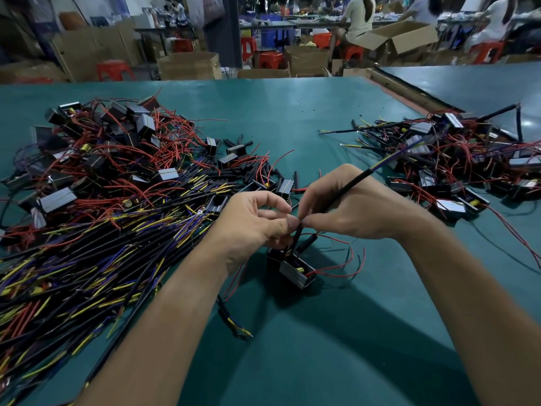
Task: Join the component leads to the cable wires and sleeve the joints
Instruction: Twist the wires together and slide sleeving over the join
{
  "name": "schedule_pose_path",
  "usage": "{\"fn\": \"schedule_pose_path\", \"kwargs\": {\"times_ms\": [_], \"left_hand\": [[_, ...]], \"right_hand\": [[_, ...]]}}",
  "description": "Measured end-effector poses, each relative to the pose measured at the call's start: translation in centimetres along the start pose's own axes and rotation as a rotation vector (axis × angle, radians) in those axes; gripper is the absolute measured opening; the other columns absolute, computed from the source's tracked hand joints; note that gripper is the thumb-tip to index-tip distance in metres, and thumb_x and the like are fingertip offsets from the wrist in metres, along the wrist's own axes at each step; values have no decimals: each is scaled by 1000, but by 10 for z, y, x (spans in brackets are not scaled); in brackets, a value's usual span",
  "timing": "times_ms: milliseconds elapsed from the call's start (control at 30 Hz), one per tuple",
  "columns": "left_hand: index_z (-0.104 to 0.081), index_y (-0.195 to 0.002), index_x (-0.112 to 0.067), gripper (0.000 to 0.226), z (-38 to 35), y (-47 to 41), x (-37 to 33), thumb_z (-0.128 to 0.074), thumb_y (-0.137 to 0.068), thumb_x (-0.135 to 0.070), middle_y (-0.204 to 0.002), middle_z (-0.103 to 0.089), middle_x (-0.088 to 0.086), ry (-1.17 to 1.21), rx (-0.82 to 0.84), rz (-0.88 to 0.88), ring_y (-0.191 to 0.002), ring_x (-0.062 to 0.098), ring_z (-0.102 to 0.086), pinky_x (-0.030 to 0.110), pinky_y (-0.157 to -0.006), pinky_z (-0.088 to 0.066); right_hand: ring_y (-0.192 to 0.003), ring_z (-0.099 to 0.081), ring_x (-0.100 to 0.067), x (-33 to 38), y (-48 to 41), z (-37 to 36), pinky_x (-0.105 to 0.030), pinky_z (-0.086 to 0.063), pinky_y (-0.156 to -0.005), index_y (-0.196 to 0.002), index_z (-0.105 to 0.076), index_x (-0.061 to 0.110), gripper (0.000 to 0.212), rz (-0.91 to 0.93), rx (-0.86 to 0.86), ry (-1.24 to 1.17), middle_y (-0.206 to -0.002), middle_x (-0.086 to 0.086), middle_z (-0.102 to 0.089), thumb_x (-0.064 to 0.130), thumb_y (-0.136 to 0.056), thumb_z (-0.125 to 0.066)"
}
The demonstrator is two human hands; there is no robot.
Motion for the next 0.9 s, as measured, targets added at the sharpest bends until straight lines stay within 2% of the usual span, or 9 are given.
{"fn": "schedule_pose_path", "kwargs": {"times_ms": [100,200,333,467,600,667,733,800,900], "left_hand": [[-58,-80,-8,18,0,1,3,-73,-78,3,-60,-68,5,9,-20,21,-44,13,-60,21,-46,-52],[-64,-73,-5,13,2,-1,1,-75,-76,1,-53,-63,3,-57,-83,-42,-41,11,-56,19,-44,-49],[-71,-74,-2,8,-3,-2,-2,-74,-81,-3,-60,-62,12,-157,-79,-97,-48,16,-53,24,-51,-48],[-75,-73,-5,10,-6,-1,-3,-71,-82,-1,-63,-68,13,-234,-70,-117,-53,18,-55,31,-58,-47],[-74,-73,-2,4,-9,0,-3,-78,-75,0,-57,-65,3,-198,-57,-129,-50,11,-49,26,-55,-40],[-73,-74,0,4,-9,1,-4,-75,-78,2,-60,-66,10,-185,-62,-117,-52,15,-49,28,-57,-40],[-73,-76,1,6,-9,0,-4,-71,-81,3,-70,-66,25,-177,-42,-79,-58,20,-49,32,-59,-41],[-71,-76,-2,9,-9,0,-1,-67,-83,3,-76,-63,24,-142,-1,-13,-59,18,-48,29,-58,-44],[-69,-78,-4,10,-9,1,2,-65,-85,3,-78,-63,18,-106,56,38,-61,15,-49,22,-55,-44]], "right_hand": [[-55,-58,-11,-1,0,0,-32,-47,-53,-74,-75,13,18,-8,-8,36,-60,-4,-69,-4,-77,-69],[-52,-55,-9,-3,-1,0,-28,-44,-49,-72,-75,14,19,-14,-31,58,-58,-4,-67,-3,-75,-68],[-47,-48,-6,-4,-1,3,-22,-38,-45,-69,-75,15,20,-27,-46,52,-55,-6,-64,-2,-75,-67],[-49,-51,-9,-4,-1,3,-26,-39,-46,-68,-75,17,20,-20,-64,58,-56,-7,-65,-1,-75,-69],[-50,-54,-6,-6,-3,5,-25,-42,-48,-69,-76,19,21,-3,-79,57,-56,-3,-66,1,-75,-70],[-51,-56,-5,-7,-2,5,-23,-44,-49,-69,-76,22,23,0,-69,54,-56,1,-67,1,-75,-70],[-55,-60,-8,-9,-2,6,-30,-48,-52,-71,-76,22,23,-6,-64,36,-58,1,-68,1,-76,-71],[-58,-62,-10,-8,-2,6,-34,-50,-55,-73,-77,20,20,-4,-58,24,-61,-2,-70,1,-77,-73],[-57,-60,-8,-5,-1,3,-29,-47,-53,-76,-77,17,16,12,-6,16,-62,-3,-70,2,-80,-73]]}}
Point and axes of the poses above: each hand's wrist, its own y-axis away from the middle knuckle, its own z-axis out of the back of the hand, x = y × z, the point moved 7 cm from there along -y, towards the middle knuckle
